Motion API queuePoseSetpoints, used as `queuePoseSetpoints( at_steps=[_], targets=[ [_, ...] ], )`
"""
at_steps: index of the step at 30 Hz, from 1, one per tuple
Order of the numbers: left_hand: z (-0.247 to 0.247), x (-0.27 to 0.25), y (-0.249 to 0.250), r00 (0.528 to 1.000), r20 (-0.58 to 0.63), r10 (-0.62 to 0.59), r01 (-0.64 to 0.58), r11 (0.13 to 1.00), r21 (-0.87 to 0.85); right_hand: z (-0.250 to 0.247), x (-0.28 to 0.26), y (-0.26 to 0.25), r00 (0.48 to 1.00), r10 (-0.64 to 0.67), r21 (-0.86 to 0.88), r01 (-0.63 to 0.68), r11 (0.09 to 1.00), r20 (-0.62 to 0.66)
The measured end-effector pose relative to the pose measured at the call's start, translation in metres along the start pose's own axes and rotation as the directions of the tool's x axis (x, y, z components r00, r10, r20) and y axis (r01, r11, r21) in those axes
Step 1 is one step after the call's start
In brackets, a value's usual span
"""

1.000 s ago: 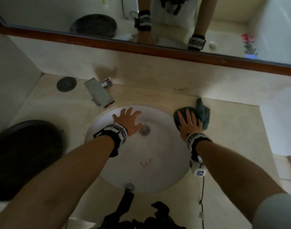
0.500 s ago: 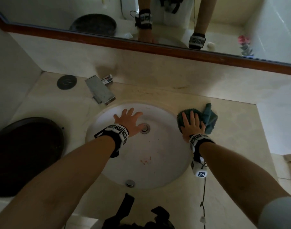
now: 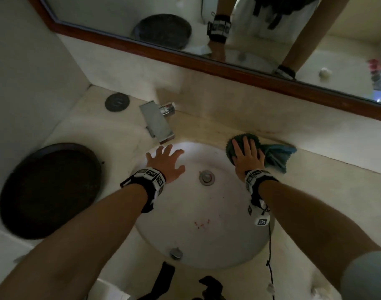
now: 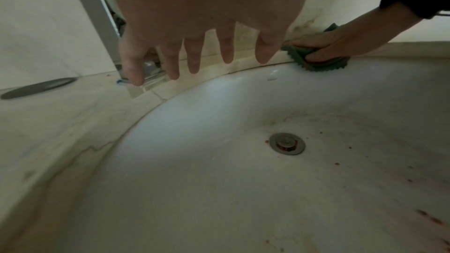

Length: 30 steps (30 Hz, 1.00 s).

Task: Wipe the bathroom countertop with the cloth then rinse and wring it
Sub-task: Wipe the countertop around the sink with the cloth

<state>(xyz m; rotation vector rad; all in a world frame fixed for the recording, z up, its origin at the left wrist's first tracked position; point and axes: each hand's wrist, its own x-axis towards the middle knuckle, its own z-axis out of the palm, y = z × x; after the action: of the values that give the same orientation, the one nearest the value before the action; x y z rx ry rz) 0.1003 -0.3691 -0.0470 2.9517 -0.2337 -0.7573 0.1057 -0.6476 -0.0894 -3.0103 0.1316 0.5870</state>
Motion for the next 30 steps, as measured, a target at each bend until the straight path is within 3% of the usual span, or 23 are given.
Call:
queuePoseSetpoints(
  at_steps=[12, 24, 30],
  targets=[
    [-0.013, -0.006, -0.057, 0.993, -0.070, -0.096, 0.095, 0.995, -0.018, -0.004, 0.037, -0.094, 0.996, -0.065, 0.021, 0.066, 0.998, -0.064],
    [-0.017, -0.036, -0.118, 0.972, -0.119, -0.202, 0.199, 0.979, -0.039, 0.012, 0.021, -0.193, 0.940, -0.304, 0.020, 0.310, 0.950, -0.154],
    [-0.012, -0.062, -0.151, 0.952, -0.136, -0.274, 0.259, 0.958, -0.123, 0.024, 0.001, -0.241, 0.889, -0.446, 0.098, 0.455, 0.885, -0.099]
  ],
)
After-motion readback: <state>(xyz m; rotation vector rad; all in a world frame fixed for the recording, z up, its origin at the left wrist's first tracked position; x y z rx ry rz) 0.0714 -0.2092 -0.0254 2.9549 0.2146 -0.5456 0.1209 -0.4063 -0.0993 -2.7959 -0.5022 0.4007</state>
